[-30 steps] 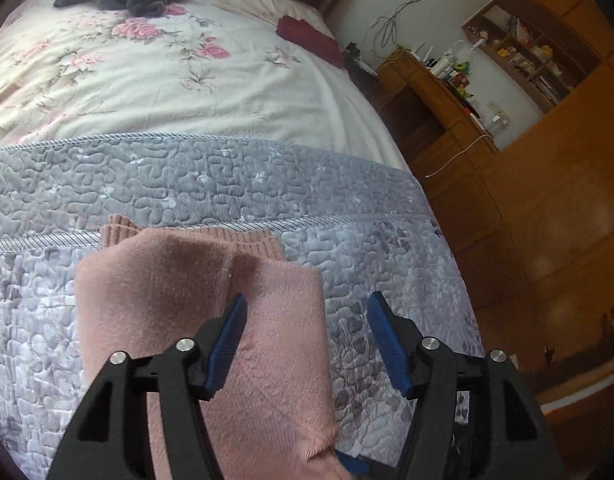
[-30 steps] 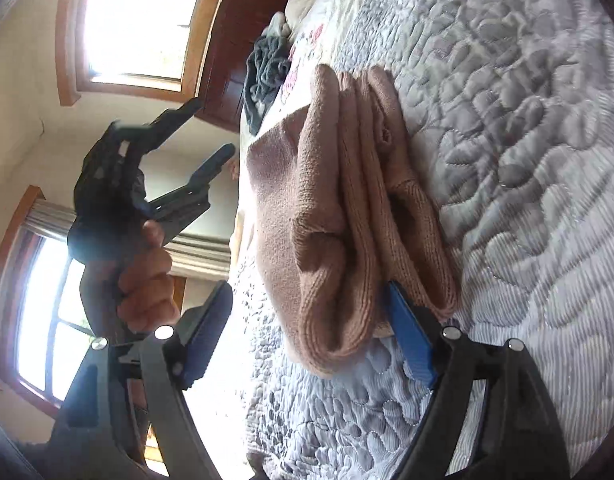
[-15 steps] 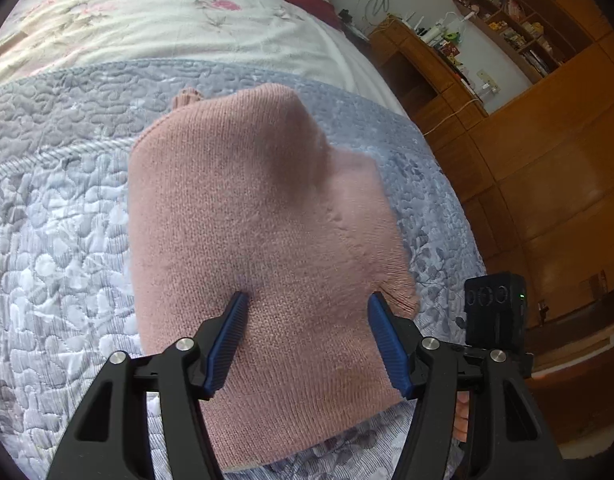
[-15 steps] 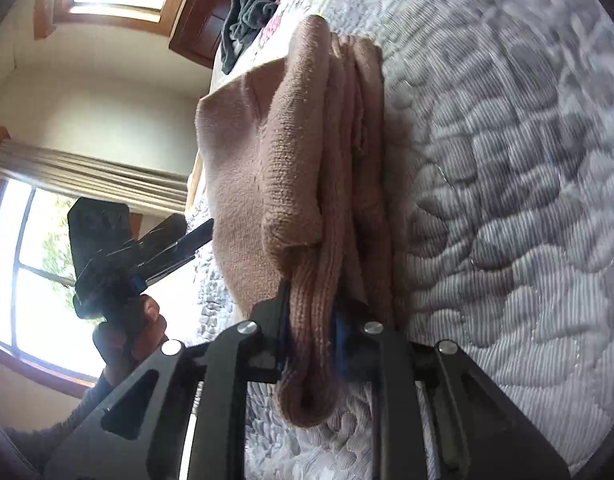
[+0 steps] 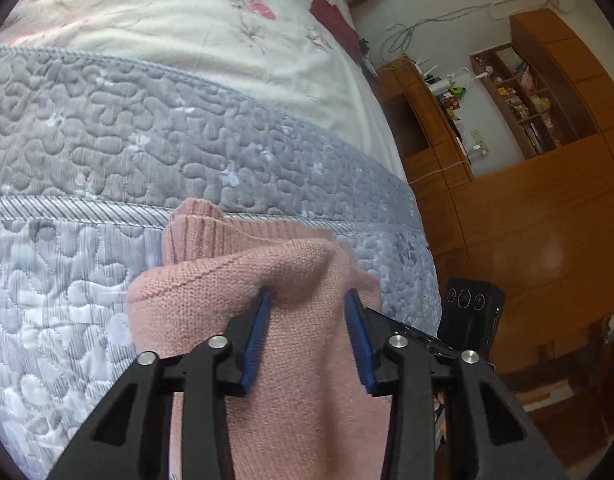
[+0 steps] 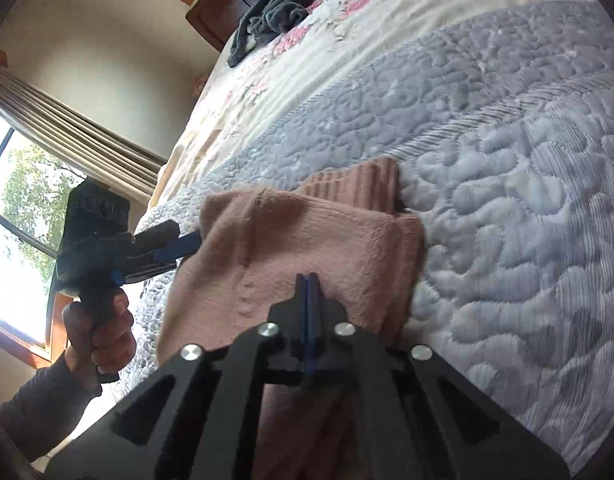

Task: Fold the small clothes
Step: 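Pinch the folded sweater with both tools to flatten the new fold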

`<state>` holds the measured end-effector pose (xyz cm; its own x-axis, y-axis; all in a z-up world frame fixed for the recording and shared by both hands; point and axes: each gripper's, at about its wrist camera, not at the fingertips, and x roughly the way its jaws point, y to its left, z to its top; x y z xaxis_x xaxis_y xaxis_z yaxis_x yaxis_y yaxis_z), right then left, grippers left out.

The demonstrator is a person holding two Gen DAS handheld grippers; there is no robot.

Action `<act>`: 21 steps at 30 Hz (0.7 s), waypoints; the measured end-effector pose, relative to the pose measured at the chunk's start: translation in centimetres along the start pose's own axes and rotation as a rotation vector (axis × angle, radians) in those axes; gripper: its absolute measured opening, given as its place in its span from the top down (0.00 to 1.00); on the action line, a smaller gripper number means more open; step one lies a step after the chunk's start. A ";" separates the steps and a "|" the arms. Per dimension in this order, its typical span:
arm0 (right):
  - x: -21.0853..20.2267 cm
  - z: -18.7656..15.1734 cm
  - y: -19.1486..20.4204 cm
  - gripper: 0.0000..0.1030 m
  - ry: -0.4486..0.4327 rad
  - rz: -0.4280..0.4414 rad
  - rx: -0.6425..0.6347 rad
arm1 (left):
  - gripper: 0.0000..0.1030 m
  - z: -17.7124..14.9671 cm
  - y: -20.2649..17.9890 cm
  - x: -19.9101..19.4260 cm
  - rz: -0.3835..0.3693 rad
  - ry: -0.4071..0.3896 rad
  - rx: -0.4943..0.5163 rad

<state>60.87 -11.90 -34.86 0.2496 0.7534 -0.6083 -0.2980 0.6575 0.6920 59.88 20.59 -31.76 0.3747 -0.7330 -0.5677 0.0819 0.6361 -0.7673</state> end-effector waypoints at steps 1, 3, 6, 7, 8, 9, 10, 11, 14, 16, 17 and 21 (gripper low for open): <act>0.0 -0.2 -1.5 1.00 -0.004 0.036 0.044 | 0.87 -0.1 1.2 0.3 -0.018 -0.012 -0.039; -0.2 -0.1 -2.4 1.00 -0.007 0.036 0.049 | 0.98 -0.6 2.6 0.6 -0.050 -0.017 -0.091; -1.6 0.2 -0.6 0.96 -0.001 0.027 0.021 | 0.80 -0.8 1.0 -1.5 -0.079 -0.049 -0.059; -2.0 0.7 0.3 0.94 -0.009 0.038 -0.001 | 0.78 -1.0 0.1 -2.5 -0.097 -0.059 -0.025; -2.1 1.2 1.0 0.93 -0.007 0.056 -0.023 | 0.78 -1.4 -0.8 -3.2 -0.116 -0.055 0.013; -1.9 1.5 1.4 0.93 0.008 0.066 -0.034 | 0.78 -1.7 -1.5 -3.4 -0.120 -0.046 0.052; -1.4 1.8 1.5 0.93 0.028 0.055 -0.041 | 0.78 -2.3 -2.0 -3.3 -0.091 -0.034 0.093; -0.6 2.0 1.1 0.94 0.051 0.023 -0.045 | 0.78 -2.6 -2.0 -2.7 -0.024 -0.017 0.127; 1.6 2.5 -1.9 1.00 0.079 -0.008 0.028 | 0.97 -3.0 0.3 -0.3 0.099 0.010 0.126; 0.8 2.4 -2.0 1.00 0.058 0.006 0.067 | 0.98 -2.8 0.4 -0.7 0.086 0.002 0.099; -0.1 2.1 -1.4 0.96 0.042 0.033 0.072 | 0.98 -2.9 -0.2 -1.4 0.079 -0.009 0.104; -3.2 -1.4 2.3 0.93 0.053 0.178 -0.009 | 0.95 -6.2 -3.2 -5.0 -0.051 -0.019 0.190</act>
<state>58.09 -12.82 -31.82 0.1438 0.8560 -0.4966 -0.3413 0.5139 0.7870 52.02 20.70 -28.31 0.3832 -0.7621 -0.5219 0.2734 0.6333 -0.7240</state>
